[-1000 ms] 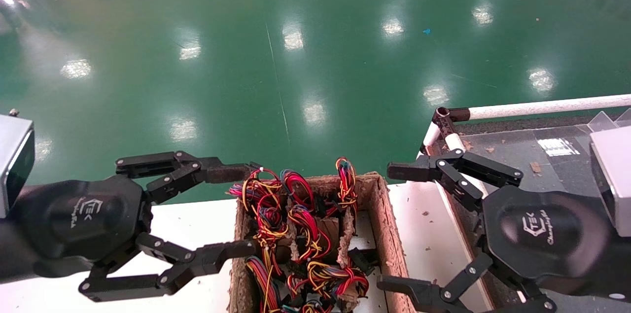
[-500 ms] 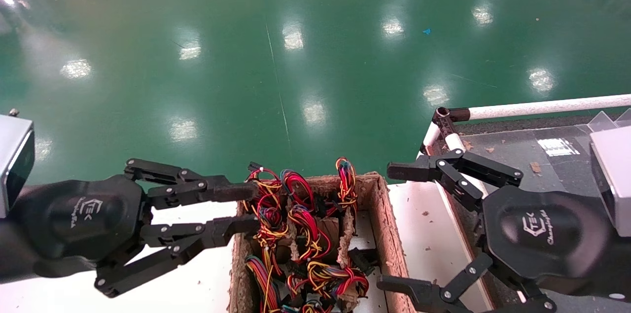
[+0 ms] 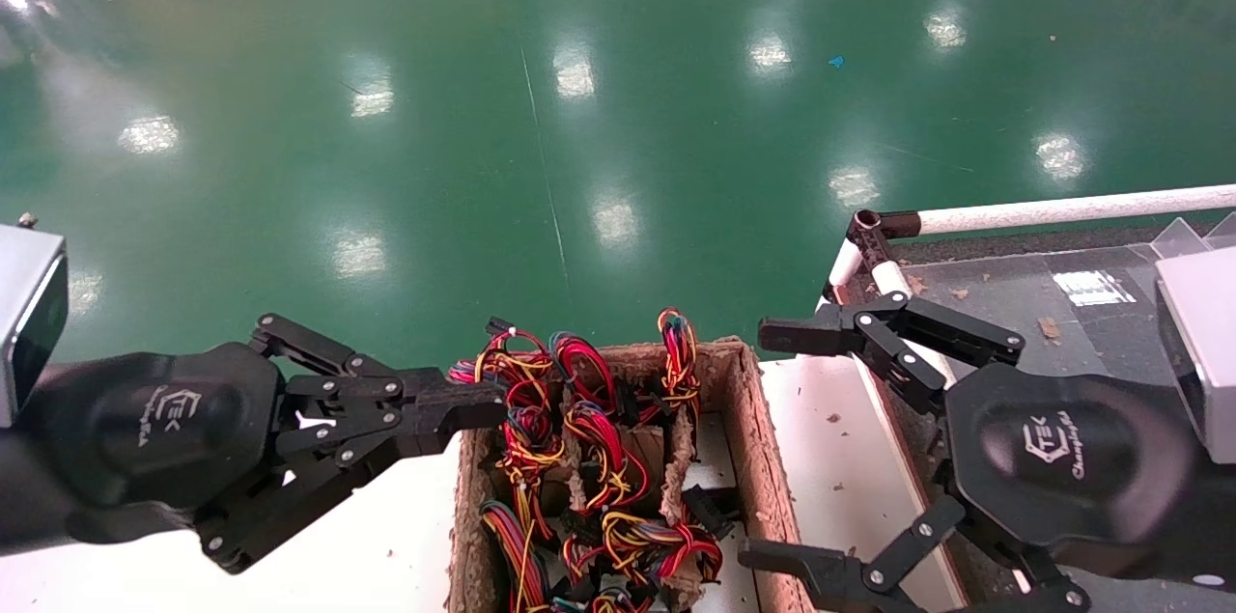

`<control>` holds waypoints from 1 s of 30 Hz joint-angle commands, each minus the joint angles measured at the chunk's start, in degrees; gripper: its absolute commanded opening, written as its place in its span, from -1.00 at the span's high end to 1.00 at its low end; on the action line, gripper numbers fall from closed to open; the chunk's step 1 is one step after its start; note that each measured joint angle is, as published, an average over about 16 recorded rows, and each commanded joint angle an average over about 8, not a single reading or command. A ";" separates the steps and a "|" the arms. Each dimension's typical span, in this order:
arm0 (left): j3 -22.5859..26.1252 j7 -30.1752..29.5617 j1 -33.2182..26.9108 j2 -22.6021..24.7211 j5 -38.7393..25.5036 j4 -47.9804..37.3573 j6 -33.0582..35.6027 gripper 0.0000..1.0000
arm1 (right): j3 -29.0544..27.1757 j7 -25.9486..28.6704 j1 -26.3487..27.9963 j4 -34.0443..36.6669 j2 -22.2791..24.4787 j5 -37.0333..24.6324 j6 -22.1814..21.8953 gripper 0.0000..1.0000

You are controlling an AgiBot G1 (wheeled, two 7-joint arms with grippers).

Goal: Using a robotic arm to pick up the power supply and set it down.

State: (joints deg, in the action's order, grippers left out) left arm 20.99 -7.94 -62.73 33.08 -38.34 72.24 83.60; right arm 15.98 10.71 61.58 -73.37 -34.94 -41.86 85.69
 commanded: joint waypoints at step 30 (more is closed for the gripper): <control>0.01 0.01 -0.01 0.00 0.00 -0.01 0.00 -1.00 | 12.12 8.95 6.83 -2.84 -3.78 -25.38 -3.24 -1.00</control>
State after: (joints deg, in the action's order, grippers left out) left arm 21.00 -7.93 -62.73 33.08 -38.34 72.23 83.61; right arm 27.62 19.23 68.20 -76.21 -38.85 -66.47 82.22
